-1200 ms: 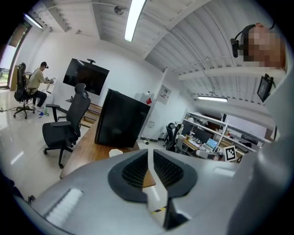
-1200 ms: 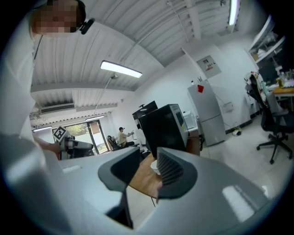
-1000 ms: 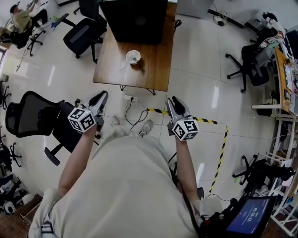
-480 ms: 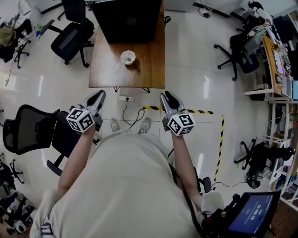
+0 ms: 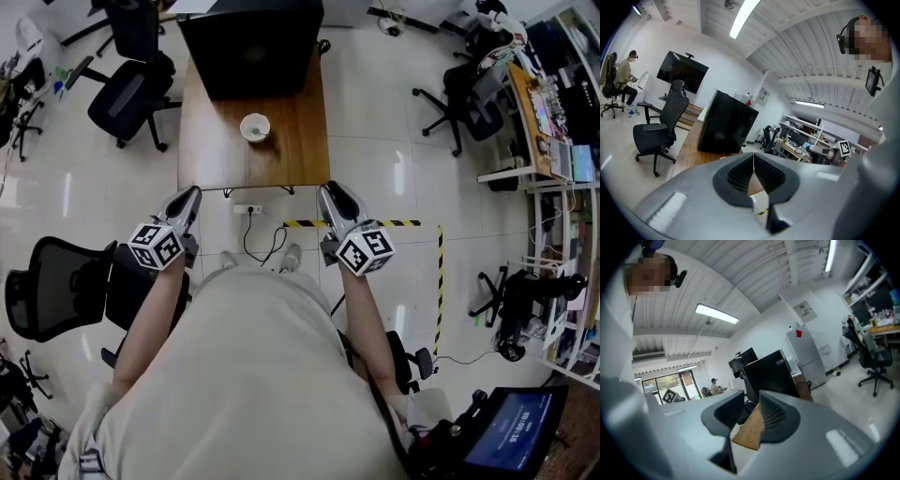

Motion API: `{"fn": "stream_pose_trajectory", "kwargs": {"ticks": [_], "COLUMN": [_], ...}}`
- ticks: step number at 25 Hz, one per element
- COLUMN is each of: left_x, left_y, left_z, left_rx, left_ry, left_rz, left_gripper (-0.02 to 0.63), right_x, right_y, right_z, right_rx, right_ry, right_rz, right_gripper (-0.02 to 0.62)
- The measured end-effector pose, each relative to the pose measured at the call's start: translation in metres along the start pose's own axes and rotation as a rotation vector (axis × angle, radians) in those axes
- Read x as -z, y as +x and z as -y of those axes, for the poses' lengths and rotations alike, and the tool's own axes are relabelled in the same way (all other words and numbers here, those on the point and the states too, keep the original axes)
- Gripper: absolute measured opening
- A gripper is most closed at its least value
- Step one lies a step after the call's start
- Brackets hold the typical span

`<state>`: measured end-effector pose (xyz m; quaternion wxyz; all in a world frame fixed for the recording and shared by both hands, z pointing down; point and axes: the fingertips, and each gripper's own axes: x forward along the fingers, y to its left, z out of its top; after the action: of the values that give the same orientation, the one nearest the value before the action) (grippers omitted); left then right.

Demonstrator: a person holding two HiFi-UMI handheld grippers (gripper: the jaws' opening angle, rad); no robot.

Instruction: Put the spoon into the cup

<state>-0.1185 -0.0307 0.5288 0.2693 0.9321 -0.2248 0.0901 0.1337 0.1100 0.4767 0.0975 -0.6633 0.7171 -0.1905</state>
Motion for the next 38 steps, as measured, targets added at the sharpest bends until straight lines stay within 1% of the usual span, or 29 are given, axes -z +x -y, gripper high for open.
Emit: {"fn": "stream_pose_trajectory", "kwargs": {"ticks": [3,7,11,14,17,21,25,30,38], "left_x": [-0.006,-0.017,-0.017,-0.017,-0.014,-0.003,-0.006,0.003,0.02], "left_y": [0.003,0.002,0.013,0.012,0.008,0.013,0.008,-0.001,-0.007], "left_z": [-0.016,-0.034,-0.034,-0.031,-0.028,-0.025,-0.022,-0.02,-0.01], "left_rx": [0.012,-0.003,0.009,0.012,0.009,0.015,0.01,-0.013,-0.009], "left_ry": [-0.008,-0.007,0.0,0.017,0.036,0.04,0.043,0.035,0.025], "left_rz": [-0.009,0.001,0.006,0.004,0.005,0.007,0.007,0.001,-0.029], "left_gripper": [0.006,0.006,0.006,0.006,0.006,0.006,0.006,0.006,0.006], "right_x": [-0.014,-0.024,-0.036,-0.037,-0.027,-0.013,-0.003,0.023,0.034], "right_y": [0.012,0.033,0.037,0.037,0.037,0.033,0.034,0.027,0.016], "right_z": [-0.006,-0.016,-0.018,-0.021,-0.021,-0.012,-0.009,0.0,0.002], "right_rx": [0.013,-0.021,-0.032,-0.037,-0.046,-0.043,-0.025,-0.003,0.007], "right_ry": [0.02,0.025,-0.003,-0.029,-0.051,-0.076,-0.094,-0.082,-0.07], "right_rz": [0.028,0.044,0.055,0.05,0.027,-0.005,-0.031,-0.073,-0.096], "right_gripper": [0.095,0.092,0.091,0.091,0.091,0.091,0.091,0.091,0.091]}}
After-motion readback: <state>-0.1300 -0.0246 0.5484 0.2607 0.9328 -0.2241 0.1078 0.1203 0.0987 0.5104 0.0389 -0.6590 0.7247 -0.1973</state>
